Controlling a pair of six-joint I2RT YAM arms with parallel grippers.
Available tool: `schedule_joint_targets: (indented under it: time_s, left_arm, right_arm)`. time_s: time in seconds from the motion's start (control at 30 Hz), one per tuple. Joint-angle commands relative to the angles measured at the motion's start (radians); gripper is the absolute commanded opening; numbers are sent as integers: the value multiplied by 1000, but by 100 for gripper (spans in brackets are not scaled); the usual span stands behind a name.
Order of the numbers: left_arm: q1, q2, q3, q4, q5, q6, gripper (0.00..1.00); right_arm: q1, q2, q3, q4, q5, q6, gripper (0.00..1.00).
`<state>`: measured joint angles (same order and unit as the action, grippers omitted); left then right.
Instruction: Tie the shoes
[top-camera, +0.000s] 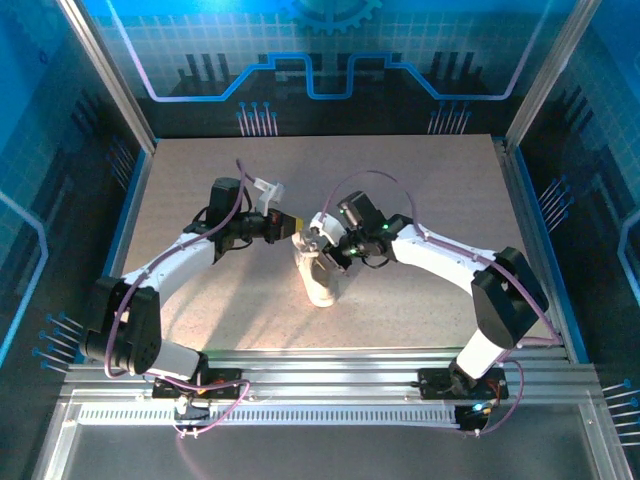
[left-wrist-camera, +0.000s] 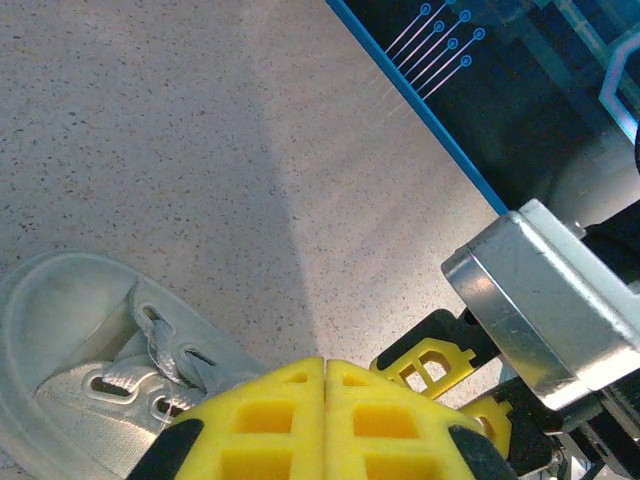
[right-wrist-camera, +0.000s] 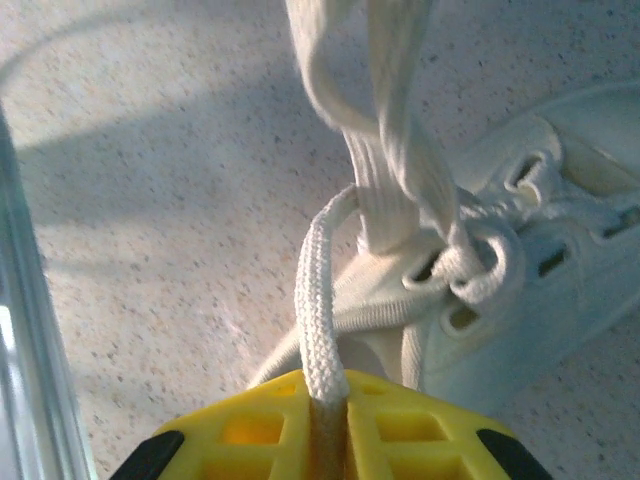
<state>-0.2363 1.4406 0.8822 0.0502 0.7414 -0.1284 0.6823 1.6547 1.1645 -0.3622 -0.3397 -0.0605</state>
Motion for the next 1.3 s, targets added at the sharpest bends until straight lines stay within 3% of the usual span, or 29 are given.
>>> schedule_joint_targets:
  time_s: [0.0, 0.33, 0.5, 0.7, 1.0, 1.27]
  left_arm:
    - [-9, 3, 28, 10, 21, 2, 0]
    - [-14, 3, 24, 14, 16, -3, 0]
    - [-18, 4, 22, 14, 13, -3, 0]
    - [-26, 2, 22, 12, 8, 1, 0]
    - [-49, 0, -1, 38, -6, -14, 0]
    - [-49, -12, -6, 30, -16, -4, 0]
  right_arm:
    - [-25, 46, 56, 31, -107, 101, 14]
    - [-84, 118, 56, 102, -173, 329, 19]
    - [-87, 95, 26, 44, -120, 293, 20]
    - [-116, 82, 29, -22, -118, 263, 30]
    - [-148, 90, 78, -61, -189, 225, 42]
    - [-175, 150, 148, -30, -288, 258, 44]
